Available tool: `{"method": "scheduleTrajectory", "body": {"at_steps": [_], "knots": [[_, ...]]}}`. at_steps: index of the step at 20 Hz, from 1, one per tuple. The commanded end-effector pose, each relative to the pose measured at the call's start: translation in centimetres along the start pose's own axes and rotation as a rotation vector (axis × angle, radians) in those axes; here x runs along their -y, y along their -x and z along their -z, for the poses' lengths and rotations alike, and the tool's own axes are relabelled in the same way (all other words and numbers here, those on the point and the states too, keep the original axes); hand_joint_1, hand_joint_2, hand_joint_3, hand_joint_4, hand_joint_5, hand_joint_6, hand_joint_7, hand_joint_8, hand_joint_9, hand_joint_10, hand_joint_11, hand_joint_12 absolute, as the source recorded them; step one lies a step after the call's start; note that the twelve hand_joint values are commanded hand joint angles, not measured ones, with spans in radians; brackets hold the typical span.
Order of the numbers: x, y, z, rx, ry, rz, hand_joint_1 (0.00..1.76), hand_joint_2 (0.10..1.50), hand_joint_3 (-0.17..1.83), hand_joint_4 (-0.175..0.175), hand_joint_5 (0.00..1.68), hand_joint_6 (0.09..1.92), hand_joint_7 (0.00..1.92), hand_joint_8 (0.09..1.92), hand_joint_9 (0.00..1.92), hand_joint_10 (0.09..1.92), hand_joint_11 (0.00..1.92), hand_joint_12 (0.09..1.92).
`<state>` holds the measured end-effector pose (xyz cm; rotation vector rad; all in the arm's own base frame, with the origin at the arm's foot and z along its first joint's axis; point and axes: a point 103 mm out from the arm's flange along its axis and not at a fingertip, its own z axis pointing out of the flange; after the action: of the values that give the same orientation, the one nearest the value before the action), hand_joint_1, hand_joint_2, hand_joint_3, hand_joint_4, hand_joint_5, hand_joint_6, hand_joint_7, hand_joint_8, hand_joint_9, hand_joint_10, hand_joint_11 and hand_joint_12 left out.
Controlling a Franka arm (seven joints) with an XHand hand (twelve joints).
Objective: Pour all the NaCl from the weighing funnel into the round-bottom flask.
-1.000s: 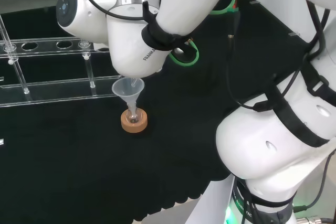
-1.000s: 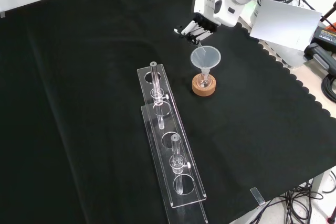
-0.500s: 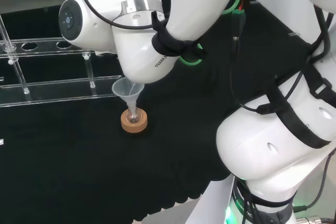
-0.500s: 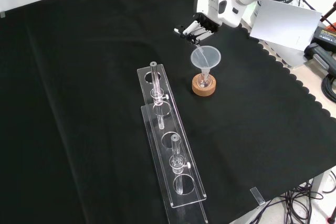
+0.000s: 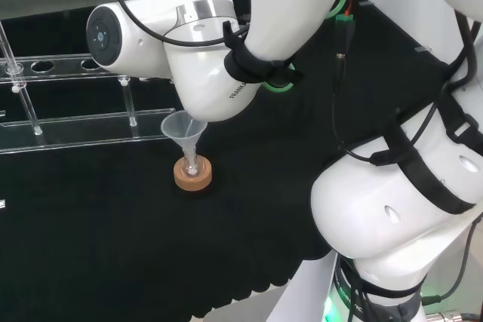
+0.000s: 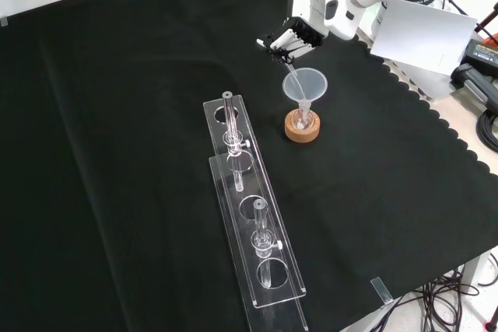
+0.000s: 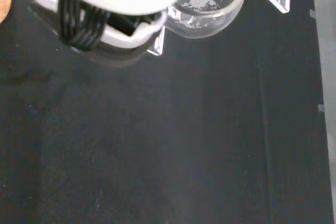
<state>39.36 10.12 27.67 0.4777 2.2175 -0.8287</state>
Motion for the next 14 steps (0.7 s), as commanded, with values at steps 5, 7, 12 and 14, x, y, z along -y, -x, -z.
{"method": "scheduleTrajectory", "body": {"at_steps": [5, 7, 12, 14], "knots": [[-0.13, 0.15, 0.3, 0.029, 0.005, 0.011, 1.21, 0.63, 0.58, -0.118, 1.56, 0.09, 1.62, 0.09, 1.5, 0.09, 1.07, 0.89], [-0.24, 0.29, 0.41, 0.029, 0.003, 0.017, 1.21, 0.63, 0.58, -0.12, 1.56, 0.09, 1.62, 0.09, 1.51, 0.09, 1.07, 0.89], [-0.55, 0.22, 0.58, 0.056, 0.006, 0.026, 1.21, 0.63, 0.58, -0.121, 1.56, 0.09, 1.62, 0.09, 1.51, 0.09, 1.07, 0.89], [-0.63, 0.23, 0.66, 0.064, 0.004, 0.023, 1.21, 0.63, 0.58, -0.122, 1.56, 0.09, 1.62, 0.09, 1.51, 0.09, 1.07, 0.88]]}}
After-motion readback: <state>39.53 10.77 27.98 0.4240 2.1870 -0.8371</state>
